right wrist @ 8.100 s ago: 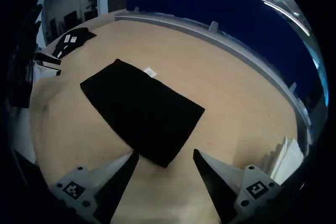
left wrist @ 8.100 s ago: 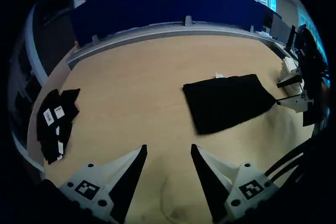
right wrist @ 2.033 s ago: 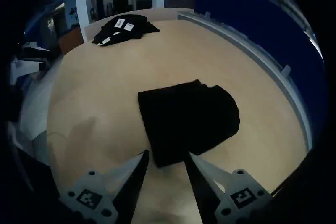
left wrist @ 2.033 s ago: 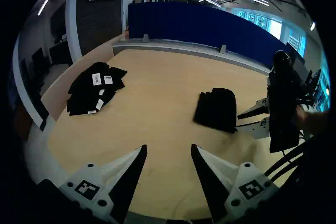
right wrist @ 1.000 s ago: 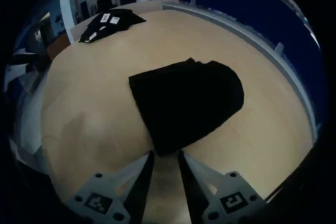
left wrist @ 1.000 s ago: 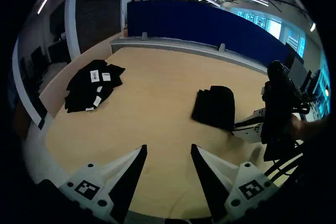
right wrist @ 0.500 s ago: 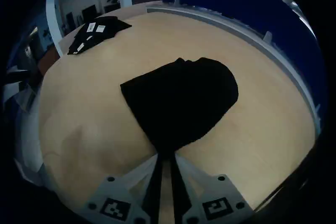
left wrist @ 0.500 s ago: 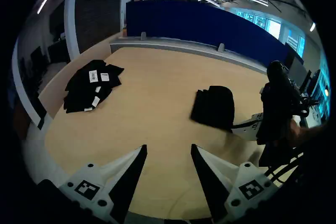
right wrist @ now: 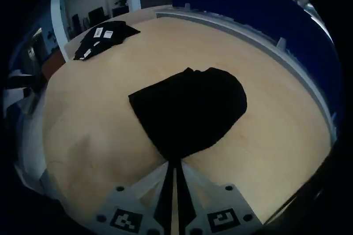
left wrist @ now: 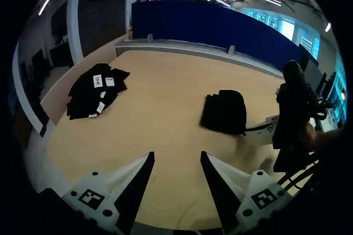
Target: Fold towel
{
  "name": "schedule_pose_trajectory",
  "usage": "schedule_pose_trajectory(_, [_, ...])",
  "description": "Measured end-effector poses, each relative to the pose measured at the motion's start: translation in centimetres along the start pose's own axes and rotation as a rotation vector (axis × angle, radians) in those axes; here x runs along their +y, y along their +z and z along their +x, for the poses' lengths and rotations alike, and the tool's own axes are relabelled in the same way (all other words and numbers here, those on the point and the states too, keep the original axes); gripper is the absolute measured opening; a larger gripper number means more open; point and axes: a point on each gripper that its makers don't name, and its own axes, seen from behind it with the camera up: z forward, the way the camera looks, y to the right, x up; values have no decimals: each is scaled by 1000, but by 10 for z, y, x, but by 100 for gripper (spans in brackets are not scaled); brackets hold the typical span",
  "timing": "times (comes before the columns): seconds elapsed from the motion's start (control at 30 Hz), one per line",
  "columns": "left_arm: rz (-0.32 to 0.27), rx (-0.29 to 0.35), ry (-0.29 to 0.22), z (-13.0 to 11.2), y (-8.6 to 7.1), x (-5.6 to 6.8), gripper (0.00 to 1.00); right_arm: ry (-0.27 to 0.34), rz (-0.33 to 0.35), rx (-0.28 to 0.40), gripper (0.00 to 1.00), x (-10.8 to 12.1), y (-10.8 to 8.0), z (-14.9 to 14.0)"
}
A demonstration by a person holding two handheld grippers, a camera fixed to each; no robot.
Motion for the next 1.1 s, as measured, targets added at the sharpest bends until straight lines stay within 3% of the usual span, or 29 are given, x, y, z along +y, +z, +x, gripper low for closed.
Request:
schedule_pose_trajectory(0.3, [-11, 17, 5, 9, -3, 1, 76, -99, 15, 44, 4, 11, -29, 47])
schedule_pose_trajectory(0.6, [-29, 54, 16, 25, -8, 2, 76, -290, 24, 51, 4, 27, -73, 101])
schedule_pose_trajectory(0.77, [-38, 78, 22, 35, -9, 2, 77, -367, 17, 47, 4, 38, -100, 127])
schedule_pose_trajectory(1.1, [-65, 99, 39, 49, -8, 8, 76, -394, -23, 68, 4, 63, -135, 150])
